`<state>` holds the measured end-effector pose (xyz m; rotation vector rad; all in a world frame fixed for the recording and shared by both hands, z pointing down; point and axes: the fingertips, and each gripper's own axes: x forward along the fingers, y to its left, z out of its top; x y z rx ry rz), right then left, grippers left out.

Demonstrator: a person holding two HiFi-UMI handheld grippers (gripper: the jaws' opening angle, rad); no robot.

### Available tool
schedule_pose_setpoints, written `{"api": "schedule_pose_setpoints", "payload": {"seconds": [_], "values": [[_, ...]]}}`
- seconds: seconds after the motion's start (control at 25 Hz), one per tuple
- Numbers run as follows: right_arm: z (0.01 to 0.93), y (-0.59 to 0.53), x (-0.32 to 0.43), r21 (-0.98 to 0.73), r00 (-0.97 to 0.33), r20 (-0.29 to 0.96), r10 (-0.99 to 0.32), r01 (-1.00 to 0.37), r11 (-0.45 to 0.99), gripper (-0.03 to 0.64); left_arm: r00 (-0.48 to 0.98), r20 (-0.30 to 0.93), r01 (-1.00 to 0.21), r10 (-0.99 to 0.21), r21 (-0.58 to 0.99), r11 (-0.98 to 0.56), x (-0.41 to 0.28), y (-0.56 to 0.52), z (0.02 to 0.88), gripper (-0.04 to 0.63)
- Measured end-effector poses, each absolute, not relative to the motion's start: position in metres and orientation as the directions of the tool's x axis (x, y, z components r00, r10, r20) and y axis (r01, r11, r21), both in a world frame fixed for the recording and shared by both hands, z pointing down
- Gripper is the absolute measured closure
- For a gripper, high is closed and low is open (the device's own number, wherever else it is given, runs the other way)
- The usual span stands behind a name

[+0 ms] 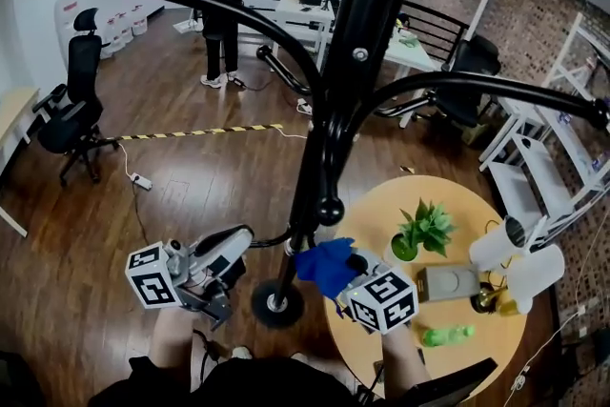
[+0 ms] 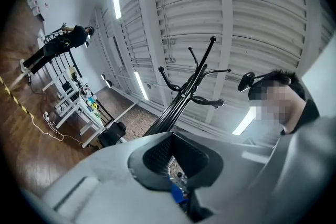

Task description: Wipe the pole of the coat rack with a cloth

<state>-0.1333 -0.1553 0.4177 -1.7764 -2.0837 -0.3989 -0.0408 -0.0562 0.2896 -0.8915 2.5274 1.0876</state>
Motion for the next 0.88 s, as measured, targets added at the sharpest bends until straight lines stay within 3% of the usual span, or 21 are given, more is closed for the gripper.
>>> {"api": "schedule_pose_setpoints", "payload": {"seconds": [0.48,0.76,0.88], "values": [[0.427,-0.136,-0.143,-0.012,-0.15,0.432,0.89,0.985,0.171,0.594,-0.795,-0.45,-0.606,-0.406,0.574,0.55,-0.039,-0.052,0.297,0.592],[0.353,-0.129,-0.149,-0.084,-0.125,0.243,0.962,0.985,0.149,0.594,-0.815,-0.457,-0.576,-0.357,0.566,0.59,-0.025,-0.038,0.294,0.592],[0.289,-0.13,-0.146,-0.065,-0.116,0.089,0.989,0.99,0.122,0.594,-0.813,-0.467,-0.575,-0.347,0.556,0.6,-0.02,-0.035,0.292,0.592]]}}
